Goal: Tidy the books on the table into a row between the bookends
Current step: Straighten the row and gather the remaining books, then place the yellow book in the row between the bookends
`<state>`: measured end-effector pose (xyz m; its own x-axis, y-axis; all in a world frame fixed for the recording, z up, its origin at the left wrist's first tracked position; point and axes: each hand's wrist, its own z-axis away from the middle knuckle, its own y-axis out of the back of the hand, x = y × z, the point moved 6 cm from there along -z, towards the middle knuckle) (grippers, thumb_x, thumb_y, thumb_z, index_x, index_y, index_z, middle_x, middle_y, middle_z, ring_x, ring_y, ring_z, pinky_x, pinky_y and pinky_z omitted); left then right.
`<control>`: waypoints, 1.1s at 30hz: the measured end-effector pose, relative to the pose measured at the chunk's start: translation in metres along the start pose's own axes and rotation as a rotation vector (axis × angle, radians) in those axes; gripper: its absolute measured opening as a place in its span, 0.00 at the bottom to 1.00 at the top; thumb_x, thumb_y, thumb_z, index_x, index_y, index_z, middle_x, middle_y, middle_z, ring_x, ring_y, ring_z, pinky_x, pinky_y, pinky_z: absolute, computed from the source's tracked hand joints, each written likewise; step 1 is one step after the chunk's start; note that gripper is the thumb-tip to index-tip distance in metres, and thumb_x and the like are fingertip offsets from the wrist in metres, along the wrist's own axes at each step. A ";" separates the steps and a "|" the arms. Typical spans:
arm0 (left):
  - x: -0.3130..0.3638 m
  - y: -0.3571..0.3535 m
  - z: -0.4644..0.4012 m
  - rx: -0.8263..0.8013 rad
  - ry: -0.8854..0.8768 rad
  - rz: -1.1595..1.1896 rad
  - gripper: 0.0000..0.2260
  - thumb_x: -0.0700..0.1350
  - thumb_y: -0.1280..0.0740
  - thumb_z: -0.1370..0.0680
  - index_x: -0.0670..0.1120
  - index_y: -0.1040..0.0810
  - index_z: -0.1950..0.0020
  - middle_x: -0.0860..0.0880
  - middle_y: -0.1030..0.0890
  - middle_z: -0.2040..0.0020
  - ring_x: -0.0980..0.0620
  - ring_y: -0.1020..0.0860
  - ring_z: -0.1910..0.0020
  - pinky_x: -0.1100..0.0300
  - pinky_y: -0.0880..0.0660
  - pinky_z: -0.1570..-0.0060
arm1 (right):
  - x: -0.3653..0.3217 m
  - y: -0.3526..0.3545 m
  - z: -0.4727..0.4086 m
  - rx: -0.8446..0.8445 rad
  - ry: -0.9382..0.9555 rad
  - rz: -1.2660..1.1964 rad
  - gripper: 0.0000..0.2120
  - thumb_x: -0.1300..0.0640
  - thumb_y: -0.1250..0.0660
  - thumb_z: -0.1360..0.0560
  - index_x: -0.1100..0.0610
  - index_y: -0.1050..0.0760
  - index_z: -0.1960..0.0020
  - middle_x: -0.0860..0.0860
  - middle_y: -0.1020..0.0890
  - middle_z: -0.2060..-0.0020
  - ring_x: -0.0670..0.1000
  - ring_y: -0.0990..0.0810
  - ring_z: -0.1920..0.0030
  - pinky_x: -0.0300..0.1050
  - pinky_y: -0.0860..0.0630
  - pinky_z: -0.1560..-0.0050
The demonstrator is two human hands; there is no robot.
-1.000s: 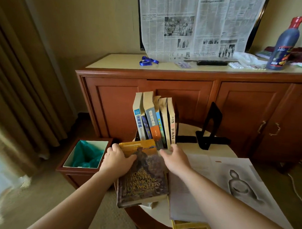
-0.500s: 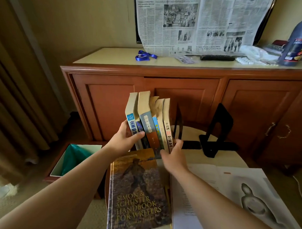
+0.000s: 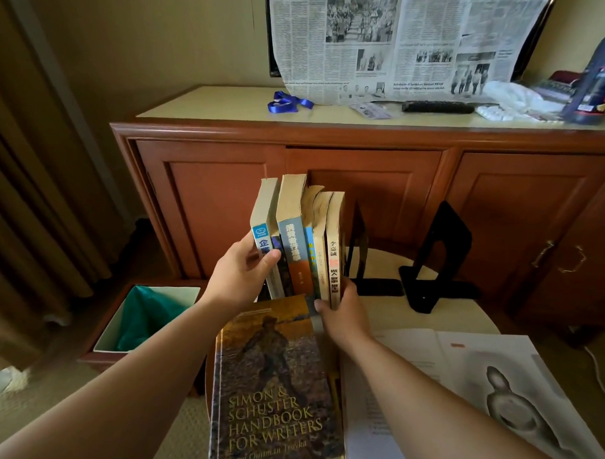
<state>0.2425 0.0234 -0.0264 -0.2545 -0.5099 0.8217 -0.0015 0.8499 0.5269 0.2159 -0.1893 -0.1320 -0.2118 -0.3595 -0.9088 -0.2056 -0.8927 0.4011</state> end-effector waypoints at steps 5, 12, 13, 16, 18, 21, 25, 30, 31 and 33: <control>0.011 0.012 -0.012 0.211 -0.006 -0.147 0.18 0.64 0.34 0.19 0.49 0.24 0.55 0.50 0.19 0.54 0.51 0.21 0.56 0.56 0.26 0.62 | -0.001 -0.004 -0.002 0.016 0.042 0.105 0.35 0.60 0.30 0.21 0.44 0.39 0.20 0.49 0.27 0.26 0.56 0.26 0.27 0.59 0.26 0.30; 0.030 0.015 -0.009 0.312 -0.013 -0.355 0.25 0.59 0.38 0.16 0.44 0.30 0.66 0.50 0.26 0.64 0.53 0.27 0.68 0.58 0.36 0.71 | 0.005 -0.008 -0.010 -0.080 0.001 0.121 0.36 0.58 0.31 0.20 0.42 0.43 0.19 0.48 0.26 0.26 0.57 0.27 0.26 0.62 0.29 0.27; 0.030 0.015 -0.008 0.319 -0.021 -0.376 0.25 0.59 0.38 0.16 0.46 0.31 0.67 0.51 0.27 0.64 0.54 0.28 0.68 0.59 0.37 0.71 | 0.005 -0.009 -0.011 -0.088 -0.009 0.113 0.36 0.58 0.31 0.20 0.41 0.44 0.19 0.48 0.27 0.25 0.57 0.28 0.26 0.63 0.30 0.27; 0.029 0.013 -0.006 0.304 -0.042 -0.413 0.25 0.61 0.41 0.15 0.46 0.28 0.66 0.53 0.27 0.65 0.55 0.29 0.68 0.61 0.38 0.71 | 0.007 -0.010 -0.012 -0.103 -0.038 0.086 0.37 0.58 0.32 0.20 0.41 0.46 0.18 0.48 0.28 0.25 0.57 0.29 0.25 0.65 0.32 0.26; 0.028 0.013 -0.005 0.283 -0.038 -0.408 0.25 0.62 0.42 0.15 0.46 0.26 0.65 0.52 0.25 0.66 0.53 0.27 0.68 0.61 0.37 0.71 | 0.006 -0.009 -0.012 -0.123 -0.054 0.077 0.37 0.58 0.32 0.19 0.42 0.47 0.18 0.50 0.28 0.25 0.57 0.28 0.25 0.64 0.31 0.26; 0.031 0.012 -0.001 0.236 0.004 -0.387 0.23 0.61 0.42 0.15 0.48 0.28 0.63 0.50 0.23 0.66 0.51 0.24 0.66 0.58 0.34 0.70 | 0.001 -0.005 -0.009 -0.172 -0.048 0.112 0.39 0.60 0.32 0.20 0.43 0.49 0.17 0.51 0.28 0.24 0.58 0.28 0.26 0.61 0.30 0.26; 0.031 0.003 0.012 0.103 0.074 -0.414 0.20 0.62 0.45 0.15 0.48 0.24 0.43 0.49 0.21 0.55 0.47 0.22 0.56 0.53 0.27 0.59 | -0.008 0.005 0.002 -0.219 -0.031 0.182 0.39 0.59 0.32 0.20 0.47 0.51 0.17 0.53 0.26 0.26 0.59 0.26 0.29 0.55 0.27 0.30; 0.031 -0.014 0.049 0.038 0.237 -0.393 0.31 0.59 0.40 0.16 0.43 0.42 0.19 0.42 0.28 0.30 0.41 0.28 0.32 0.44 0.26 0.36 | -0.017 0.031 0.032 -0.168 0.081 0.256 0.26 0.56 0.31 0.19 0.51 0.35 0.24 0.52 0.23 0.31 0.55 0.24 0.32 0.46 0.27 0.39; 0.034 -0.020 0.060 0.051 0.244 -0.365 0.30 0.56 0.38 0.17 0.43 0.41 0.20 0.41 0.30 0.28 0.40 0.32 0.29 0.43 0.30 0.33 | -0.015 0.039 0.040 -0.151 0.095 0.254 0.25 0.56 0.31 0.19 0.51 0.33 0.24 0.51 0.24 0.30 0.54 0.24 0.32 0.45 0.28 0.39; 0.048 -0.035 0.081 0.054 0.185 -0.336 0.23 0.51 0.36 0.18 0.44 0.35 0.25 0.42 0.33 0.26 0.41 0.38 0.27 0.45 0.38 0.28 | -0.004 0.062 0.060 -0.101 0.123 0.301 0.24 0.55 0.31 0.19 0.49 0.31 0.25 0.47 0.24 0.31 0.50 0.25 0.33 0.45 0.27 0.38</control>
<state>0.1519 -0.0198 -0.0230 -0.0523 -0.7720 0.6334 -0.1075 0.6350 0.7650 0.1465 -0.2270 -0.0963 -0.1301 -0.6360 -0.7606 -0.0538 -0.7615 0.6459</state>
